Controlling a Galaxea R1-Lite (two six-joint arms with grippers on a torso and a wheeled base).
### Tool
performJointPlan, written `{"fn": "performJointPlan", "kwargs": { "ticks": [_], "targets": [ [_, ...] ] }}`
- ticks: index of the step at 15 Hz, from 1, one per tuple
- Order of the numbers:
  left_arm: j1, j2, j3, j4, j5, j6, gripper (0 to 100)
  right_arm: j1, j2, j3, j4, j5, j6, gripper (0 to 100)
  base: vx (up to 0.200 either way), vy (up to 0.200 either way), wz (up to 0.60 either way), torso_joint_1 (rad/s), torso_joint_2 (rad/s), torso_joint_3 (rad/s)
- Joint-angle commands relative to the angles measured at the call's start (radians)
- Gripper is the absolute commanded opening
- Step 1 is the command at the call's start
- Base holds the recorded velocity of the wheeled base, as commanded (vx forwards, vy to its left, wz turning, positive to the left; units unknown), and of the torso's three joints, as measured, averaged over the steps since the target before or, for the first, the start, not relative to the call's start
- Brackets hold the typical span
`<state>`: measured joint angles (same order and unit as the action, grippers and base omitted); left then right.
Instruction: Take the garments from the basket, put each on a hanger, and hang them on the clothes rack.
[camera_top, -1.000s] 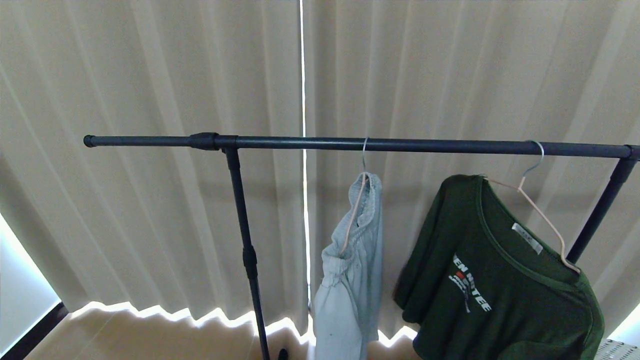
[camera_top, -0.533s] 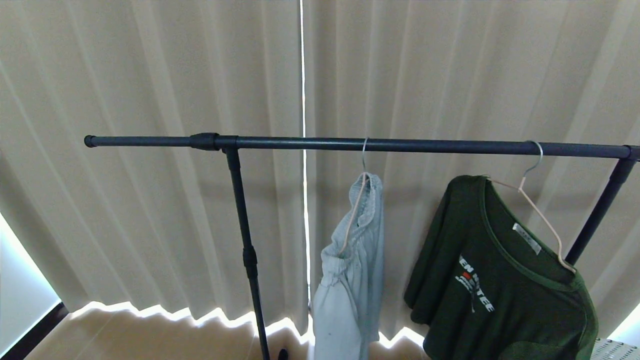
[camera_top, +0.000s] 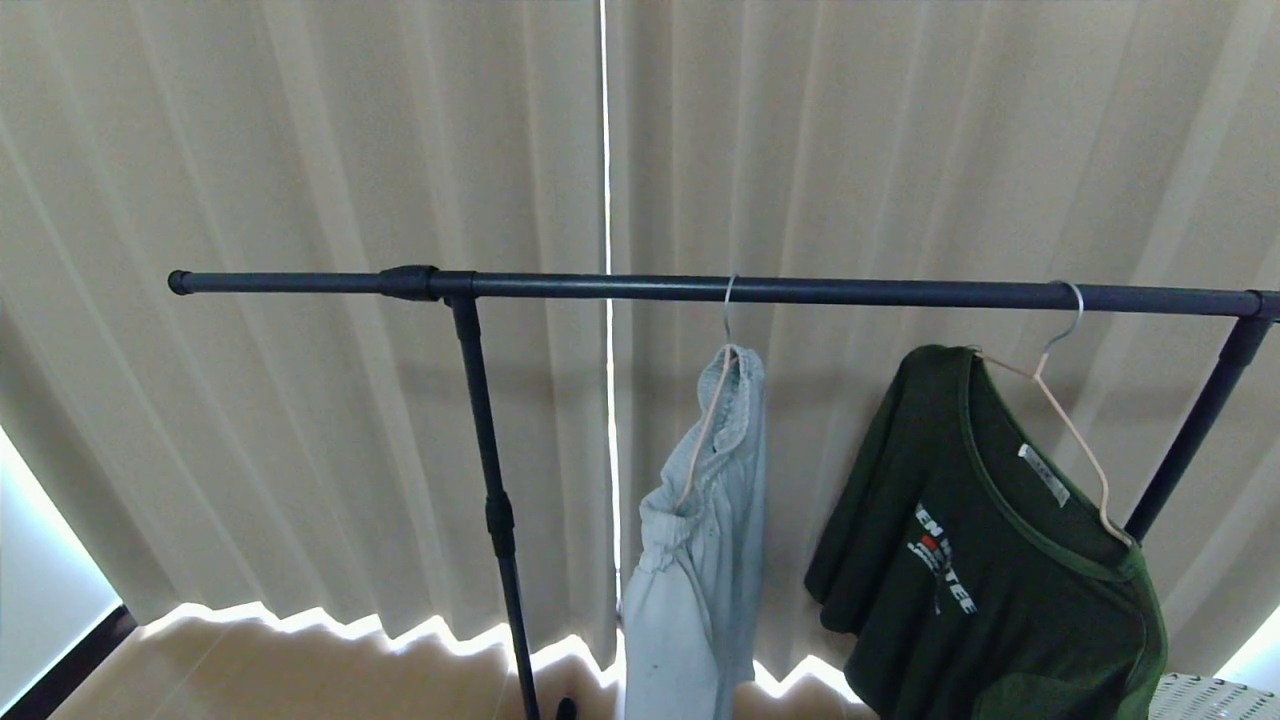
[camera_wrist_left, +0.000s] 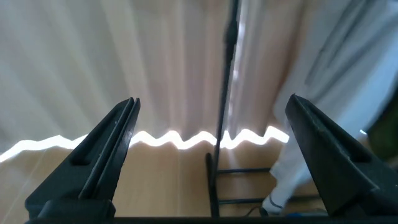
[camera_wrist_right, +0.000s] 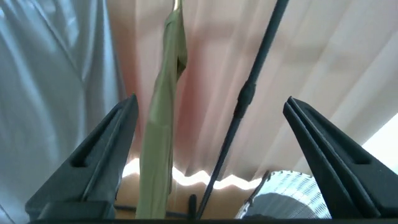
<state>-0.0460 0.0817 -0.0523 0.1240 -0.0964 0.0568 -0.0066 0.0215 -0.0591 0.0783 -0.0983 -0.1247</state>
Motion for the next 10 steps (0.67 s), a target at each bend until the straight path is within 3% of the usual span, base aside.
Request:
{"fn": "performJointPlan", "kwargs": {
  "ticks": [1,4,7,9,10],
  "targets": [
    [0.000,0.003,0.000,0.000,0.000,0.003,100,0.000,-0.002,-0.005,0.012,-0.041,-0.001,100,0.000,0.000,0.00,0.000,0.00,0.000],
    [0.000,0.003,0.000,0.000,0.001,0.003,100,0.000,-0.005,-0.016,0.034,-0.136,0.013,100,0.000,0.000,0.00,0.000,0.00,0.000],
    [0.000,0.003,0.000,-0.001,-0.057,0.049,100,0.000,-0.003,-0.019,0.035,-0.195,0.014,100,0.000,0.000,0.00,0.000,0.00,0.000],
    [0.000,0.001,0.000,-0.001,-0.060,0.051,100,0.000,-0.003,-0.025,0.055,-0.271,0.017,100,0.000,0.000,0.00,0.000,0.00,0.000],
    [0.000,0.003,0.000,-0.001,-0.062,0.055,100,0.000,-0.003,-0.025,0.055,-0.273,0.019,100,0.000,0.000,0.00,0.000,0.00,0.000]
  ]
}}
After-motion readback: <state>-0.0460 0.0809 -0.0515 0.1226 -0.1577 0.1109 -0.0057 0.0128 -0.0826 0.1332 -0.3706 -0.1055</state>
